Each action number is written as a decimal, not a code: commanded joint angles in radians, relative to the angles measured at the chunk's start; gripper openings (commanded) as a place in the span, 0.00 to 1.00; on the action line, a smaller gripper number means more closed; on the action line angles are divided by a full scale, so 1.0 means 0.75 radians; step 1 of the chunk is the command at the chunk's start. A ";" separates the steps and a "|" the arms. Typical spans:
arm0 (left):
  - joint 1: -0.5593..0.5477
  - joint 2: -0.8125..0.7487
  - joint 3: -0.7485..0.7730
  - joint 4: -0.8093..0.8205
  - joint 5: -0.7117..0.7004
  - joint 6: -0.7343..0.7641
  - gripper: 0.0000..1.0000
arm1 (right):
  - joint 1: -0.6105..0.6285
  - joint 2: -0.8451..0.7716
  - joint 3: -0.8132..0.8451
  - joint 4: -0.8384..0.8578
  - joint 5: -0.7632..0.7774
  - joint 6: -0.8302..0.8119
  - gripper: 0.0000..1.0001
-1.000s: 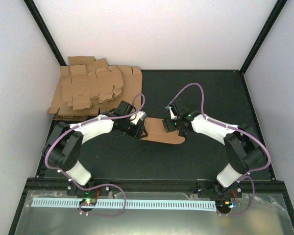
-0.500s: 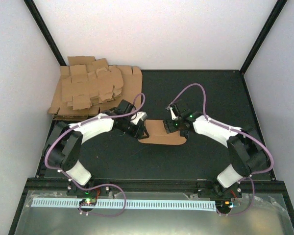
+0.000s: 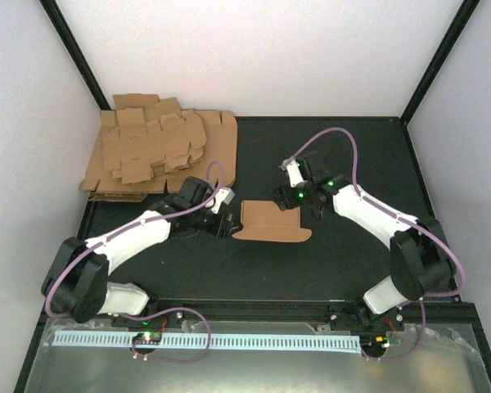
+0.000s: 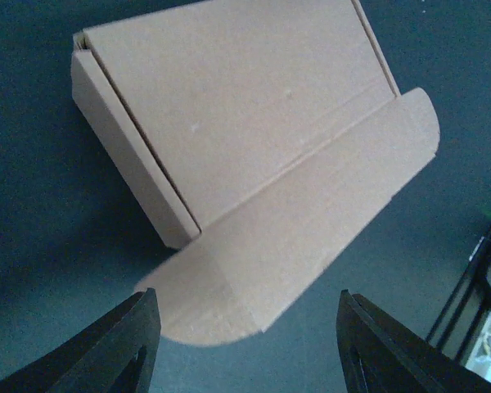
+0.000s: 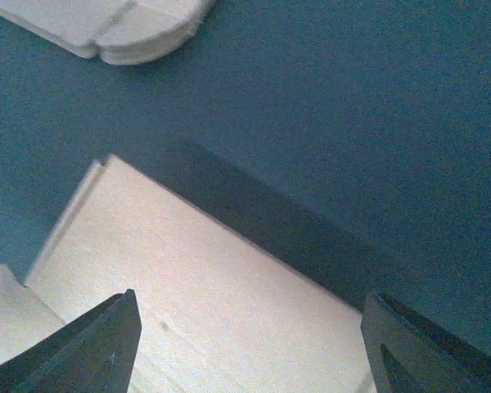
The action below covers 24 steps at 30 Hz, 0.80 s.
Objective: Fold the paper box
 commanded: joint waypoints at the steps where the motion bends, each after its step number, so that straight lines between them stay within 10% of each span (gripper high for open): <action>1: -0.024 -0.140 -0.102 0.118 0.026 -0.138 0.62 | -0.007 0.114 0.127 0.063 -0.240 -0.223 0.77; 13: -0.126 -0.330 -0.319 0.308 0.106 -0.393 0.62 | -0.119 0.462 0.296 -0.014 -0.419 -0.228 0.75; 24: -0.178 -0.257 -0.346 0.434 0.114 -0.463 0.62 | -0.165 0.385 -0.005 0.158 -0.616 -0.046 0.69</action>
